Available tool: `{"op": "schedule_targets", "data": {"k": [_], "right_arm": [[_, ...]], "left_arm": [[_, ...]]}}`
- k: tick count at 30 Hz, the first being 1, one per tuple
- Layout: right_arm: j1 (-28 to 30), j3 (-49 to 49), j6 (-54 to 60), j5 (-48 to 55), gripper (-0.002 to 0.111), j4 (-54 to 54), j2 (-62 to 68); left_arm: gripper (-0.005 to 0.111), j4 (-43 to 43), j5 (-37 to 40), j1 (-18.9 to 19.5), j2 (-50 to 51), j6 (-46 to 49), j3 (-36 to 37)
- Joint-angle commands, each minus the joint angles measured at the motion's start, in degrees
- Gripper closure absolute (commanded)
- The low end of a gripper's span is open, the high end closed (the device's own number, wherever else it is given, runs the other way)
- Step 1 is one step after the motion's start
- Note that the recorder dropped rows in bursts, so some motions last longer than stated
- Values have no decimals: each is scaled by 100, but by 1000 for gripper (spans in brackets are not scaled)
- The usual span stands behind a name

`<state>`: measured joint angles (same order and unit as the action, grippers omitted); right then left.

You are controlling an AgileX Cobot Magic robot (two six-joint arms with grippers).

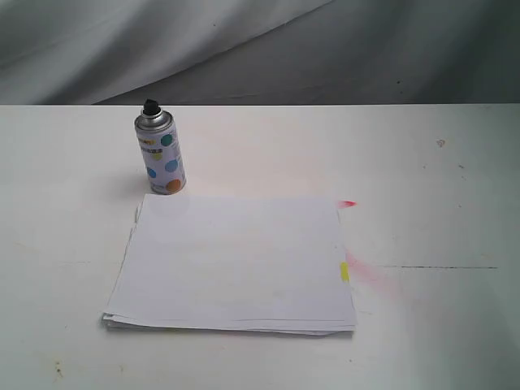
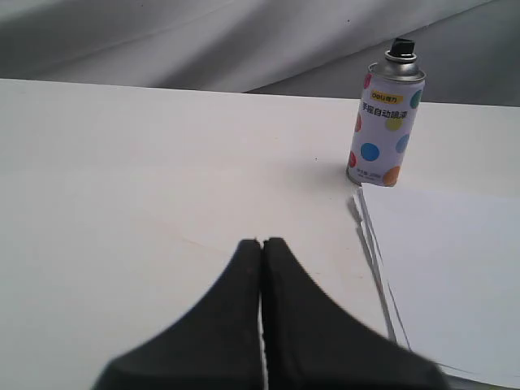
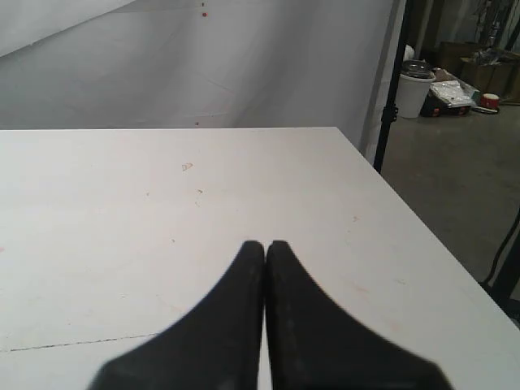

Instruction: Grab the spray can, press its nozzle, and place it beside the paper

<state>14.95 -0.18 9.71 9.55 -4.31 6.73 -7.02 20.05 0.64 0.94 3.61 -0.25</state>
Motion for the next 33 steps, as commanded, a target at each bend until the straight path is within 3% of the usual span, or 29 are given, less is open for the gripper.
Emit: {"op": "schedule_targets", "data": {"k": [1,12,17,24,33], "right_arm": [[40,18,7,-4,108,53,-42],[40,18,7,-4,108,53,-42],[40,18,7,-4,108,53,-42],[40,18,7,-4,108,53,-42],[40,18,7,-4,108,53,-42]], "left_arm": [[107,-4,-34,3,-24,-18,25],[107,-4,-45,3,354,-18,-160],[107,-4,-53,3,1259,-18,-675],[107,-47,-82,3,2939,-18,-2144],[107,-474,-97,3,3020,-59,-2405]]}}
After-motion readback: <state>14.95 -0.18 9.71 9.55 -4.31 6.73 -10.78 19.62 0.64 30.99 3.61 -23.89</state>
